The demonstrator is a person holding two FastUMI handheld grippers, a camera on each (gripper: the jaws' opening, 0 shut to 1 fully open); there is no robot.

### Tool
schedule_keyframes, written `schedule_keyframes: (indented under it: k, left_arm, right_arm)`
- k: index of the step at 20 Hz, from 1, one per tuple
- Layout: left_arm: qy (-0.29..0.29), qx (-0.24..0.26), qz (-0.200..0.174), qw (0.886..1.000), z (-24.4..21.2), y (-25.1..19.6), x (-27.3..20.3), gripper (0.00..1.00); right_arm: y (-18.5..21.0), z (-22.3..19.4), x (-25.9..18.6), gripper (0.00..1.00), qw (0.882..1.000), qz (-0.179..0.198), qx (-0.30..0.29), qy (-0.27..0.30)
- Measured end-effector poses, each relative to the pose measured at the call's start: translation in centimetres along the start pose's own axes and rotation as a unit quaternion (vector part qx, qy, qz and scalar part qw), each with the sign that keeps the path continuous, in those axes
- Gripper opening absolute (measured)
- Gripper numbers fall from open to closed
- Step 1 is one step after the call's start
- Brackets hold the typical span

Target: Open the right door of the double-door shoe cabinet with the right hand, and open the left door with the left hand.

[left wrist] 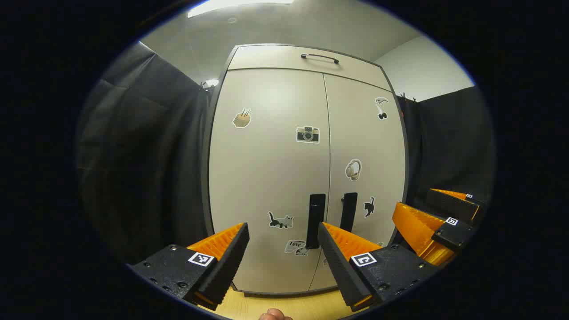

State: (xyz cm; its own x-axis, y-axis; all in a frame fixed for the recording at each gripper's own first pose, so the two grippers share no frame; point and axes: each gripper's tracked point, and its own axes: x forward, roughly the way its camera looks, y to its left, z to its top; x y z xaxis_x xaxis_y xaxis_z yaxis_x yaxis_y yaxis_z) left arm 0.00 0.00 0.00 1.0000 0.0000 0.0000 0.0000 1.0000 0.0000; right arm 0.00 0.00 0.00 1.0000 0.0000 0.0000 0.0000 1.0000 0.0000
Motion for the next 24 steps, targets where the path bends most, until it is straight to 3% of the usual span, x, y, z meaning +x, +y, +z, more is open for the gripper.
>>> schedule_keyframes:
  k: [5,16,24]
  left_arm:
    - [0.006,-0.006,0.005,1.000,-0.2,0.3,-0.4,0.96]
    - [0.013,0.002,0.060,0.998,-0.6,3.8,-2.0,0.96]
    - [0.010,0.013,0.102,0.995,-0.5,7.2,-3.5,0.96]
  right_arm:
    - [-0.2,-0.1,0.2,1.00,1.000,-0.004,-0.003,0.004]
    - [0.8,-0.4,1.3,0.99,1.000,0.003,0.004,0.009]
    - [2.4,-2.4,4.6,0.99,0.999,0.004,0.007,0.039]
